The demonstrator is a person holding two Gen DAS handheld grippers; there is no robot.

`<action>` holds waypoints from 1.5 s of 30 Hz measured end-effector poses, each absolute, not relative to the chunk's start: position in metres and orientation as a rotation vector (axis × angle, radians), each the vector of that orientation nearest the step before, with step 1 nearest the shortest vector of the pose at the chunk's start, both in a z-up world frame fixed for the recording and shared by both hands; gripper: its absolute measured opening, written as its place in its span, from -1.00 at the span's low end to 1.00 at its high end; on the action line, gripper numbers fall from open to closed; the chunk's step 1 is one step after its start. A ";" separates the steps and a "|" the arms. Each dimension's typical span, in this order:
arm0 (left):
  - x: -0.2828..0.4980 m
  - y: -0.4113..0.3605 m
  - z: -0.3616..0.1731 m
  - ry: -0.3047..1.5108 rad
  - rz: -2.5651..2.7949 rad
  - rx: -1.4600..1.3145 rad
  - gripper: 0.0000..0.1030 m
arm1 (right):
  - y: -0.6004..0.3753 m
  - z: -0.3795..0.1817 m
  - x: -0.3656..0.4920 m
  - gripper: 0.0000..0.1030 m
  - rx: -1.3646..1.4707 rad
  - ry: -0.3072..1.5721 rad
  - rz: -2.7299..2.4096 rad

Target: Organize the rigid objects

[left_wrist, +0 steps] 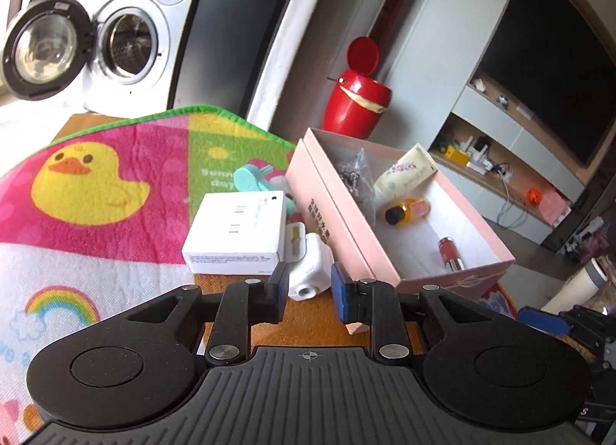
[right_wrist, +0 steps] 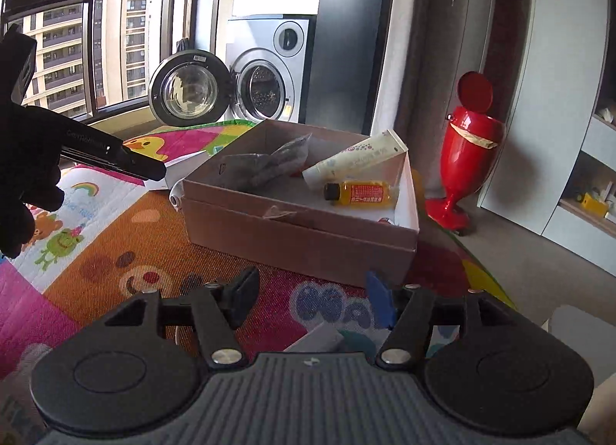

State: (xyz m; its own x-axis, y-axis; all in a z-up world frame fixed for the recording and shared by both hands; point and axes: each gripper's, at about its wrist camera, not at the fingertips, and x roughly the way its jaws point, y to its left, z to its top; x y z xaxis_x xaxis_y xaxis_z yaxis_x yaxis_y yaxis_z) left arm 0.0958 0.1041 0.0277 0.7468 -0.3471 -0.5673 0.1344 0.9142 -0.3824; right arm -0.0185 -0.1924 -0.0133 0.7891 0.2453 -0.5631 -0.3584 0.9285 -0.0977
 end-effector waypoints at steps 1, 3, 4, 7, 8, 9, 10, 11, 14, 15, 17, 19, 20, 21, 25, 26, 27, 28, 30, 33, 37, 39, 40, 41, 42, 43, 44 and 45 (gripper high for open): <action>0.099 0.107 0.024 0.670 -0.253 -0.365 -0.49 | -0.190 -0.019 -0.021 0.20 -0.193 0.581 0.324; 0.107 0.109 0.023 0.645 -0.237 -0.393 -0.49 | -0.187 -0.026 -0.023 0.20 -0.176 0.576 0.317; 0.111 0.109 0.023 0.636 -0.237 -0.396 -0.49 | -0.187 -0.027 -0.023 0.20 -0.169 0.572 0.317; 0.127 0.101 0.025 0.622 -0.220 -0.376 -0.49 | -0.184 -0.030 -0.022 0.19 -0.142 0.575 0.325; 0.135 0.096 0.026 0.632 -0.212 -0.359 -0.49 | -0.183 -0.031 -0.021 0.20 -0.136 0.581 0.325; 0.142 0.093 0.026 0.641 -0.208 -0.346 -0.49 | -0.183 -0.032 -0.021 0.20 -0.134 0.585 0.324; 0.148 0.090 0.025 0.643 -0.217 -0.337 -0.49 | -0.184 -0.033 -0.022 0.20 -0.136 0.581 0.320; 0.151 0.089 0.024 0.649 -0.232 -0.331 -0.49 | -0.184 -0.033 -0.023 0.20 -0.135 0.578 0.318; 0.157 0.087 0.015 0.728 -0.307 -0.335 -0.60 | -0.188 -0.033 -0.024 0.21 -0.112 0.576 0.312; 0.152 0.088 0.012 0.732 -0.316 -0.327 -0.58 | -0.188 -0.033 -0.024 0.21 -0.106 0.574 0.308; 0.134 0.093 0.010 0.712 -0.344 -0.314 -0.46 | -0.191 -0.032 -0.024 0.24 -0.090 0.574 0.309; 0.117 0.099 0.010 0.722 -0.368 -0.331 -0.47 | -0.191 -0.033 -0.023 0.26 -0.084 0.574 0.311; 0.108 0.101 0.009 0.733 -0.377 -0.333 -0.51 | -0.191 -0.033 -0.022 0.28 -0.086 0.575 0.311; 0.098 0.100 0.010 0.734 -0.380 -0.318 -0.51 | -0.190 -0.033 -0.022 0.30 -0.090 0.575 0.312; 0.049 0.092 0.021 0.675 -0.407 -0.162 -0.45 | -0.189 -0.033 -0.023 0.31 -0.096 0.573 0.308; 0.041 0.091 0.023 0.668 -0.410 -0.131 -0.45 | -0.189 -0.033 -0.024 0.31 -0.095 0.572 0.307; 0.028 0.089 0.027 0.652 -0.410 -0.090 -0.45 | -0.189 -0.033 -0.023 0.31 -0.093 0.573 0.305; 0.018 0.086 0.030 0.633 -0.406 -0.051 -0.45 | -0.189 -0.033 -0.023 0.31 -0.093 0.574 0.304; 0.004 0.081 0.034 0.611 -0.395 0.027 -0.45 | -0.188 -0.033 -0.024 0.31 -0.097 0.573 0.304; -0.004 0.075 0.034 0.625 -0.371 0.104 -0.45 | -0.188 -0.033 -0.024 0.31 -0.099 0.572 0.302; 0.000 0.079 0.030 0.638 -0.350 0.046 -0.44 | -0.188 -0.033 -0.025 0.31 -0.095 0.568 0.294; 0.007 0.091 0.033 0.618 -0.322 -0.063 -0.45 | -0.189 -0.033 -0.025 0.31 -0.091 0.566 0.289; 0.012 0.097 0.035 0.613 -0.318 -0.118 -0.45 | -0.189 -0.034 -0.025 0.31 -0.089 0.565 0.287; 0.015 0.099 0.036 0.617 -0.324 -0.146 -0.45 | -0.189 -0.034 -0.025 0.31 -0.088 0.565 0.287; 0.022 0.101 0.036 0.628 -0.346 -0.175 -0.45 | -0.189 -0.034 -0.025 0.31 -0.087 0.567 0.287; 0.027 0.100 0.035 0.639 -0.359 -0.188 -0.45 | -0.189 -0.034 -0.024 0.31 -0.087 0.567 0.287; 0.032 0.099 0.034 0.648 -0.362 -0.192 -0.45 | -0.189 -0.034 -0.024 0.32 -0.087 0.568 0.286; 0.038 0.097 0.031 0.665 -0.358 -0.193 -0.45 | -0.189 -0.034 -0.024 0.32 -0.088 0.567 0.286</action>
State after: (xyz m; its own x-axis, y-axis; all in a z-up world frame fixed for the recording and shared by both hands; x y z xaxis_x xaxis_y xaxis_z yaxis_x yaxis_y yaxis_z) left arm 0.0380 0.0974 0.0305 0.7290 -0.3840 -0.5667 0.2622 0.9213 -0.2871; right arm -0.0242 -0.1885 -0.0342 0.8050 0.2425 -0.5414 -0.2909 0.9567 -0.0041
